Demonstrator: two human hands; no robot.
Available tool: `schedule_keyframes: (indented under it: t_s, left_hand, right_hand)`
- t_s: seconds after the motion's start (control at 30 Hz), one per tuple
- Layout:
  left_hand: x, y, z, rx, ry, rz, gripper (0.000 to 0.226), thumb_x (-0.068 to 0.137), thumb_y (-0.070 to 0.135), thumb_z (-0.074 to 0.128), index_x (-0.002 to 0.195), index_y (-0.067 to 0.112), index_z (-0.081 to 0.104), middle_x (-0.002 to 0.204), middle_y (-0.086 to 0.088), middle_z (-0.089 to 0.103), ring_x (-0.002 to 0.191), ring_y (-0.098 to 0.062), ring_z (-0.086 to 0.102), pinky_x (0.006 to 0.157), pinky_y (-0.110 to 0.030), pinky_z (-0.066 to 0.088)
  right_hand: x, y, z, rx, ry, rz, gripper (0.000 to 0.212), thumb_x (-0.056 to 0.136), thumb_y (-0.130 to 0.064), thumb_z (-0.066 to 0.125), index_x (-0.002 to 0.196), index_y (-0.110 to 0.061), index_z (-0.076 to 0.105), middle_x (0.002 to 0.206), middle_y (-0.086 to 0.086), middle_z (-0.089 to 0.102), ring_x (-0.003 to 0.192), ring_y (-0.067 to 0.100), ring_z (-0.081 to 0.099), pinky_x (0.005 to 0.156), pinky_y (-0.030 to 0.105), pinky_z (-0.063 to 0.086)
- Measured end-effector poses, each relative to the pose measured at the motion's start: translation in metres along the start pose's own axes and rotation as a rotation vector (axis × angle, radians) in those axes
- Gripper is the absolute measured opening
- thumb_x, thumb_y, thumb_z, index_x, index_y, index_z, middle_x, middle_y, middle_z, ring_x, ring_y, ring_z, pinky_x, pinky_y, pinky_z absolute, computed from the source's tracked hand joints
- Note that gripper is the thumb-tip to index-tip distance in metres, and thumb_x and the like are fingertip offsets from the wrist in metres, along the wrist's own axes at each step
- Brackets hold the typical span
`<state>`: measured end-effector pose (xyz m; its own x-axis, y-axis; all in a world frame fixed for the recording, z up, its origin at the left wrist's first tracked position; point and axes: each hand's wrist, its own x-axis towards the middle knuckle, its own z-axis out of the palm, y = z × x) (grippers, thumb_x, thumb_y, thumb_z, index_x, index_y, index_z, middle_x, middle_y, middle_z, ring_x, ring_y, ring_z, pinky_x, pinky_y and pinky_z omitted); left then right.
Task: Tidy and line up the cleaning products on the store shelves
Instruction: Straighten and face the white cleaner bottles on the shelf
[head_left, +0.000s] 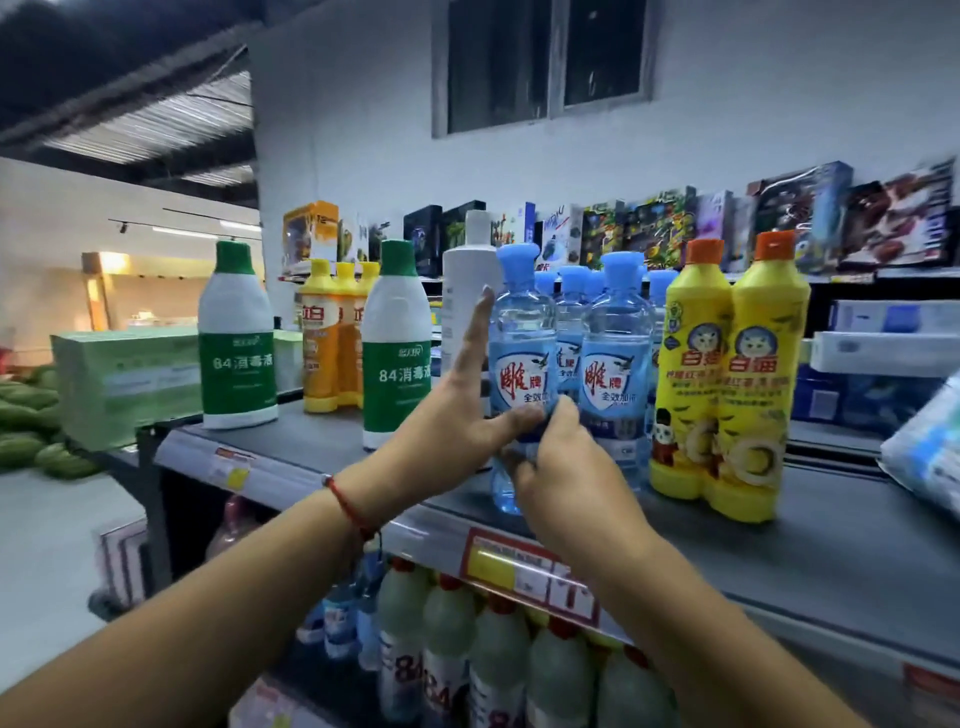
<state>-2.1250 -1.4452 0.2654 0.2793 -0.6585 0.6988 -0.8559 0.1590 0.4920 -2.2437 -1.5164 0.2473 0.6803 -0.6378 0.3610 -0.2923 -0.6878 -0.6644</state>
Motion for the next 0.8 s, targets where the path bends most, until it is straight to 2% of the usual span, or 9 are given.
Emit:
schedule_keyframes:
  t_s: [0.07,0.13,0.2,0.27,0.43,0.5,0.6,0.7,0.8]
  left_hand:
    - [0.006,-0.009,-0.004,0.156,-0.060,0.026,0.115,0.088,0.034,0.074,0.151,0.044,-0.021,0.162,0.017,-0.003,0.140,0.007,0.019,0.103,0.006,0.015]
    - [0.013,-0.014,-0.009,0.357,-0.101,0.082,0.121,0.085,0.044,0.074,0.153,0.034,-0.026,0.166,0.007,0.006,0.144,0.000,0.012,0.104,0.003,-0.001]
    - [0.019,-0.018,-0.014,0.553,-0.127,0.139,0.129,0.081,0.057,0.071,0.149,0.027,-0.034,0.166,-0.005,0.012,0.145,-0.014,0.011,0.109,-0.014,-0.003]
    - [0.025,-0.022,-0.017,0.693,-0.114,0.183,0.131,0.077,0.068,0.065,0.146,0.024,-0.037,0.164,-0.006,0.008,0.143,-0.015,0.003,0.112,-0.024,-0.005]
    - [0.038,-0.035,-0.013,0.831,-0.035,0.279,0.125,0.070,0.079,0.047,0.159,0.003,0.003,0.167,-0.012,0.006,0.153,-0.032,-0.005,0.119,-0.042,-0.011]
    - [0.043,-0.042,-0.009,0.873,-0.027,0.304,0.125,0.069,0.080,0.042,0.158,0.001,0.005,0.162,-0.007,-0.008,0.152,-0.030,-0.015,0.119,-0.047,-0.015]
    - [0.047,-0.045,-0.005,0.898,-0.013,0.332,0.125,0.070,0.081,0.044,0.156,-0.004,0.013,0.165,-0.017,0.004,0.152,-0.034,-0.009,0.119,-0.056,-0.008]
    - [0.047,-0.046,-0.004,0.927,-0.039,0.311,0.124,0.071,0.083,0.040,0.156,-0.005,0.016,0.164,-0.022,0.017,0.152,-0.039,-0.002,0.119,-0.060,-0.004]
    - [0.049,-0.047,-0.007,0.944,-0.037,0.286,0.123,0.073,0.085,0.033,0.158,0.000,0.010,0.166,-0.016,0.007,0.153,-0.036,-0.010,0.118,-0.057,-0.010]
  right_hand:
    - [0.004,-0.004,0.006,-0.034,0.005,0.069,0.078,0.099,-0.038,0.057,0.157,-0.016,0.009,0.147,0.007,0.046,0.133,0.030,0.048,0.104,0.046,0.045]
    - [0.006,-0.004,0.010,-0.067,0.036,0.090,0.082,0.099,-0.044,0.054,0.158,-0.016,0.005,0.147,0.007,0.047,0.133,0.029,0.049,0.102,0.045,0.046]
    - [0.007,-0.005,0.013,-0.126,0.089,0.087,0.081,0.099,-0.047,0.053,0.157,-0.017,0.006,0.140,0.008,0.053,0.127,0.029,0.054,0.097,0.045,0.049]
    - [0.011,-0.004,0.016,-0.212,0.133,0.089,0.080,0.100,-0.046,0.052,0.158,-0.017,0.004,0.137,0.009,0.055,0.123,0.029,0.057,0.093,0.045,0.051]
    - [0.019,-0.006,0.016,-0.445,0.083,0.149,0.090,0.102,-0.022,0.055,0.157,-0.012,-0.016,0.133,0.012,0.058,0.111,0.030,0.064,0.085,0.042,0.053]
    - [0.020,-0.007,0.016,-0.446,0.042,0.161,0.097,0.100,-0.019,0.057,0.155,-0.010,-0.022,0.139,0.014,0.056,0.114,0.031,0.063,0.087,0.042,0.053]
    - [0.020,-0.011,0.011,-0.347,-0.016,0.183,0.104,0.098,-0.026,0.060,0.154,-0.012,-0.027,0.144,0.014,0.051,0.117,0.029,0.061,0.093,0.039,0.053]
    - [0.018,-0.014,0.005,-0.253,-0.058,0.187,0.105,0.096,-0.033,0.062,0.156,-0.015,-0.022,0.152,0.010,0.043,0.128,0.025,0.053,0.097,0.033,0.047]
    - [0.011,-0.018,-0.007,-0.278,-0.062,0.152,0.092,0.094,-0.037,0.063,0.161,-0.020,0.001,0.149,0.003,0.047,0.129,0.021,0.051,0.098,0.029,0.045]
